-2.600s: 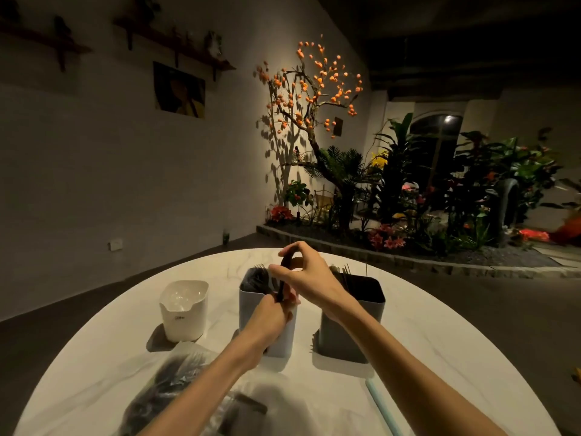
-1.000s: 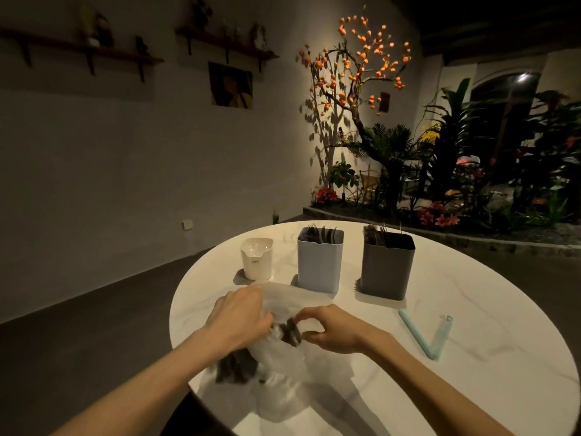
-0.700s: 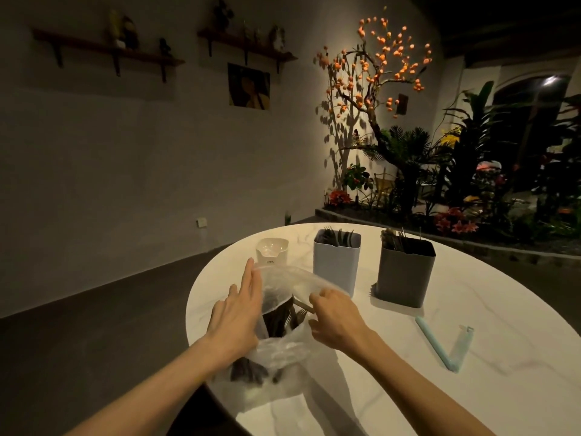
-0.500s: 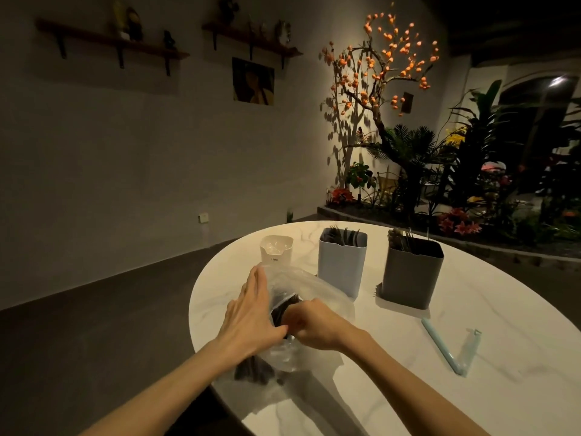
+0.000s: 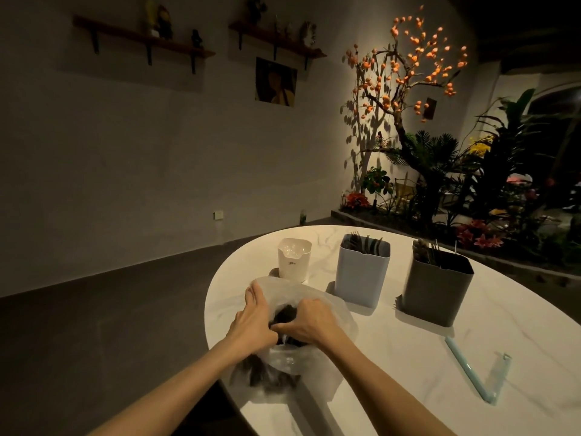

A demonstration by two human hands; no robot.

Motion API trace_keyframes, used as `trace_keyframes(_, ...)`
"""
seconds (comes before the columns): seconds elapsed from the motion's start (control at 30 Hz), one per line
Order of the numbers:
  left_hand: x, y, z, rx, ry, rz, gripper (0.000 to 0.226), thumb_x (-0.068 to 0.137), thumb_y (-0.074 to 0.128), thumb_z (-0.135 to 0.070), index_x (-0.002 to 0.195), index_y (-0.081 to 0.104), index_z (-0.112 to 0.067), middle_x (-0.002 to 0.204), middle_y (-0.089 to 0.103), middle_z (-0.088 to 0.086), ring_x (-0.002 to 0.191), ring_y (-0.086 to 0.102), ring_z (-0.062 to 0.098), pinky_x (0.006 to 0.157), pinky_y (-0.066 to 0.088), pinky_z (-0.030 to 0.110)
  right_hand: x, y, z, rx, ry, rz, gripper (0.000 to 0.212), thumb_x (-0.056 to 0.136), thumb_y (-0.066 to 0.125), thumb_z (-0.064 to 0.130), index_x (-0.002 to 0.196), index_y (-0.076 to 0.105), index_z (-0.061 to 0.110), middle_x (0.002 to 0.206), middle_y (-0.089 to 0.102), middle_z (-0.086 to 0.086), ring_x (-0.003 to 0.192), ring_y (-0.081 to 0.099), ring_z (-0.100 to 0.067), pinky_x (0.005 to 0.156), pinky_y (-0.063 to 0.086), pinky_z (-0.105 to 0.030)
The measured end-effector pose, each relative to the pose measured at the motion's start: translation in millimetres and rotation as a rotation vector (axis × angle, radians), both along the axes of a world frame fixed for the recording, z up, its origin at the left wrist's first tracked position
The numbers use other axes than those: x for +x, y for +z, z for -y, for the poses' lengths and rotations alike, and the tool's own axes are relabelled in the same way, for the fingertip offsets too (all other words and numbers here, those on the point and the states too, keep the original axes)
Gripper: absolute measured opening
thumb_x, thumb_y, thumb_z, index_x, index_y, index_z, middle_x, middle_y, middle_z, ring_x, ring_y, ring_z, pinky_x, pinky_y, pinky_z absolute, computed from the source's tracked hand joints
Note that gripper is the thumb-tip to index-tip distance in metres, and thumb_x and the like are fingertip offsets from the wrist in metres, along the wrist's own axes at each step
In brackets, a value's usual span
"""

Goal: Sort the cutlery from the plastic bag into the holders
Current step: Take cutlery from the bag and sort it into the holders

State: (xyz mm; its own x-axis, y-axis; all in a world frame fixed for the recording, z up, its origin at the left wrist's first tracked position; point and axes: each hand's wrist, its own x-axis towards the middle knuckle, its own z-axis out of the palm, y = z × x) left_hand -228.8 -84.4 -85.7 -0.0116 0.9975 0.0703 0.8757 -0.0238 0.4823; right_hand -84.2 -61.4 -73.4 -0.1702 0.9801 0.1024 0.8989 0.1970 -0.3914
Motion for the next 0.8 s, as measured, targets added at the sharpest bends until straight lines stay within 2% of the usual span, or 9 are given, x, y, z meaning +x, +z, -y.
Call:
trace_keyframes(0.07,-3,-4,-4,-0.090,-0.002,0.092,0.112,0.077,0.066,-0.015,0.155,-0.015,-0.016,0.154,0.029,0.014,0.121,0.054,0.031,0.096,0.054,0.036,-6,-2,-2,-0.082,-0.026,0.008,0.061,0.076,0.074,0.063,0.115,0.066,0.017,0.113,0.070,-0.003,0.101,0.061,-0.016,0.095,0.051,-0.033)
trace_keyframes(0.17,-8,-6,-9,-0.121,0.012,0.180,0.107,0.080,0.069,-0.015,0.155,-0.008,-0.016,0.138,0.048,0.011,0.116,0.056,0.025,0.085,0.053,0.028,-10,1,-7,-0.199,-0.045,-0.021,0.062,0.079,0.074,0.056,0.124,0.062,0.015,0.123,0.065,-0.009,0.115,0.059,-0.025,0.100,0.047,-0.037)
trace_keyframes(0.23,-11,-6,-9,-0.142,0.013,0.206,0.107,0.080,0.069,-0.014,0.155,-0.007,-0.018,0.132,0.052,0.010,0.113,0.057,0.024,0.079,0.052,0.027,-8,4,-7,-0.210,-0.062,-0.043,0.058,0.081,0.073,0.049,0.124,0.063,0.012,0.121,0.065,-0.010,0.113,0.060,-0.025,0.098,0.048,-0.036)
trace_keyframes(0.37,-13,-8,-8,-0.137,-0.027,0.213,0.111,0.073,0.070,-0.020,0.155,-0.005,-0.026,0.137,0.050,0.006,0.116,0.056,0.023,0.091,0.054,0.034,0,4,-6,-0.222,-0.069,-0.049,0.041,0.090,0.063,0.033,0.121,0.063,0.006,0.115,0.067,-0.012,0.107,0.062,-0.025,0.094,0.050,-0.033)
trace_keyframes(0.5,-12,-10,-10,-0.102,-0.077,0.225,0.111,0.068,0.070,-0.022,0.155,0.001,-0.032,0.137,0.051,0.000,0.116,0.056,0.019,0.093,0.055,0.033,3,11,-4,-0.173,-0.082,-0.060,0.031,0.091,0.059,0.028,0.113,0.065,0.006,0.107,0.068,-0.012,0.101,0.064,-0.025,0.092,0.055,-0.035)
trace_keyframes(0.6,-5,-2,-4,-0.164,-0.116,0.245,0.117,0.064,0.071,-0.031,0.155,-0.001,-0.026,0.129,0.053,0.000,0.112,0.057,0.016,0.092,0.056,0.035,7,13,-5,-0.239,-0.064,-0.145,0.028,0.096,0.056,0.024,0.118,0.062,0.007,0.108,0.066,-0.013,0.102,0.066,-0.027,0.089,0.058,-0.037)
trace_keyframes(0.67,1,-2,-1,-0.196,-0.137,0.228,0.121,0.068,0.077,-0.032,0.155,-0.007,-0.022,0.129,0.052,0.002,0.112,0.055,0.015,0.090,0.054,0.029,11,14,-6,-0.288,-0.068,-0.205,0.029,0.097,0.056,0.024,0.120,0.061,0.007,0.112,0.066,-0.015,0.102,0.066,-0.027,0.090,0.059,-0.038)
trace_keyframes(0.73,7,-2,3,-0.223,-0.172,0.182,0.129,0.074,0.080,-0.034,0.155,-0.018,-0.017,0.143,0.044,0.006,0.117,0.051,0.019,0.092,0.051,0.026,11,12,-4,-0.325,-0.050,-0.205,0.037,0.094,0.064,0.031,0.124,0.061,0.009,0.116,0.066,-0.013,0.101,0.067,-0.025,0.091,0.058,-0.036)
trace_keyframes(0.8,10,-4,5,-0.244,-0.176,0.114,0.131,0.078,0.079,-0.033,0.154,-0.026,-0.015,0.158,0.027,0.010,0.128,0.048,0.024,0.097,0.049,0.026,6,12,0,-0.343,0.035,-0.001,0.053,0.093,0.065,0.042,0.137,0.054,0.013,0.131,0.060,-0.011,0.119,0.058,-0.026,0.105,0.048,-0.039)
